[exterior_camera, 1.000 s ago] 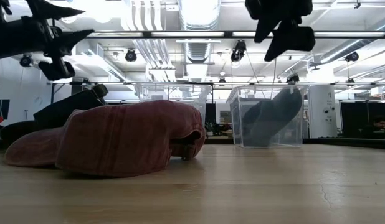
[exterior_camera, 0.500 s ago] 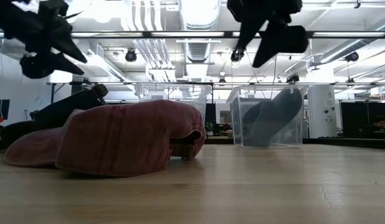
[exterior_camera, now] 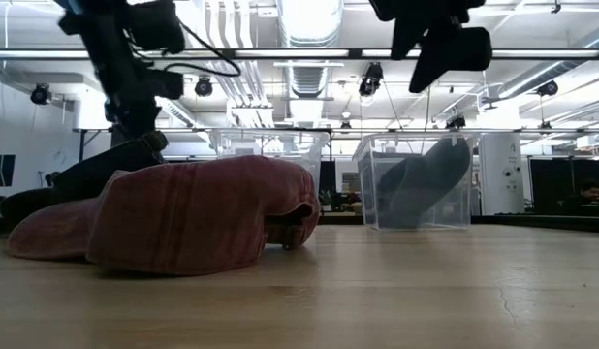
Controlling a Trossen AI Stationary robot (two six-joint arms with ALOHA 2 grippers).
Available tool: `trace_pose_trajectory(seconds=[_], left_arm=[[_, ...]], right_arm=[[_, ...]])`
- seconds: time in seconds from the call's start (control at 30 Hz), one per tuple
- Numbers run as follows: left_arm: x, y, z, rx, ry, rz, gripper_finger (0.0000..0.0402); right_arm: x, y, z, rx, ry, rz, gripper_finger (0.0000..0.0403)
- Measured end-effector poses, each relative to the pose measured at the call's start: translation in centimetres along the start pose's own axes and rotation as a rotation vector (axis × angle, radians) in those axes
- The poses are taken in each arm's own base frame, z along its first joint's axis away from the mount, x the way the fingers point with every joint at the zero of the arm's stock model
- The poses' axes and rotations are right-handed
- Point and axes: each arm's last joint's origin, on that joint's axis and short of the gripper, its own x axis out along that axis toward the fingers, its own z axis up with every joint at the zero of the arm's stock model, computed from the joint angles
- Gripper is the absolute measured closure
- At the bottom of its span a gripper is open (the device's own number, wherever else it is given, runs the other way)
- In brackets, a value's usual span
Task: Pick & Place hat
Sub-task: Put the black cap into the right transparent bin
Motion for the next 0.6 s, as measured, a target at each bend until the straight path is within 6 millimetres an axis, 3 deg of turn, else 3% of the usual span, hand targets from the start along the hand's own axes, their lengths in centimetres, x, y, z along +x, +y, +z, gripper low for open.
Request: trace_pose_trajectory(seconds=[0.1,0.33,0.6], left_arm=[[1.4,0.4,0.3,0.113,0.099,0.034,0.0249],[1.4,0.9,1.1,0.374,0.090,0.077,0.0249],[2.6,2.2,1.1,0.443,0.148,0.008,0.0249]], right_arm=[[-0.2,0.1,-0.6,-0.020,0.018,-0.015,0.0184],[-0.8,0.5,-2.7,-0.138,0.031,-0.074,0.0184],[-1.5,0.1,-3.5,-0.262,0.050,-0.117,0.0184]])
